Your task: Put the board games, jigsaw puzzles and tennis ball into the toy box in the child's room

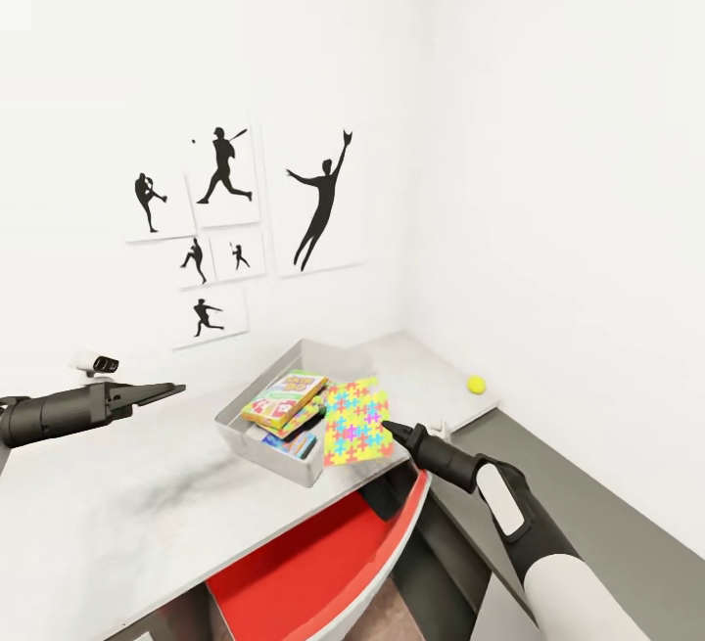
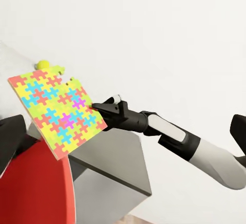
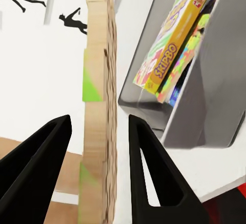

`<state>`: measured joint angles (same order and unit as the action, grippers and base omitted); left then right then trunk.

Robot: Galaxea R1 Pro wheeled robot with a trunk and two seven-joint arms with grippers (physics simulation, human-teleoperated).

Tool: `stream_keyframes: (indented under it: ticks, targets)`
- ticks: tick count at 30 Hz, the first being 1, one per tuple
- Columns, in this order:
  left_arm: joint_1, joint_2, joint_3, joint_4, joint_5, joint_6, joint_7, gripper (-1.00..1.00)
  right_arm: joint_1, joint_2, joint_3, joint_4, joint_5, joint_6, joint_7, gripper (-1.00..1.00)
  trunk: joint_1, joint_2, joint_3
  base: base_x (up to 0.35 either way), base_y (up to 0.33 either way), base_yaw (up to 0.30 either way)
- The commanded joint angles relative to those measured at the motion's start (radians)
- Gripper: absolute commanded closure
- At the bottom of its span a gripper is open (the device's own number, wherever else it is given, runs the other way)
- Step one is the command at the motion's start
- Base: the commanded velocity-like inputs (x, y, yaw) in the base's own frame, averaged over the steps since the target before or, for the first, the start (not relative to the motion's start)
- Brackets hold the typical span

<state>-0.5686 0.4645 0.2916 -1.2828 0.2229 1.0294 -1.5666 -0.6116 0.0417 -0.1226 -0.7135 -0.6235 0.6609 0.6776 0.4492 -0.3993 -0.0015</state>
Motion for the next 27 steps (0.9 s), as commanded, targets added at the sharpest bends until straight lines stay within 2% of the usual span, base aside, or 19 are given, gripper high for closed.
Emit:
stream_keyframes:
  ticks: [1, 13, 27]
  targets:
    - [0.0, 0.0, 0.0, 0.0, 0.0, 0.011, -0.004, -1.0, 0.0, 0.001, -0.005, 0.0, -0.001, 0.006, 0.002, 1.0, 0.001, -0.001, 0.0, 0.228, 0.16, 0.0]
    - [0.0, 0.0, 0.0, 0.0, 0.0, 0.011, -0.004, -1.0, 0.0, 0.003, -0.005, 0.0, -0.001, 0.006, 0.002, 1.0, 0.001, -0.001, 0.0, 0.237, 0.191, 0.0]
    - [0.0, 0.0, -0.002, 0.0, 0.0, 0.009, -0.004, -1.0, 0.0, 0.003, -0.005, 0.0, 0.0, 0.006, 0.002, 1.0, 0.001, -0.001, 0.0, 0.145, 0.016, 0.0]
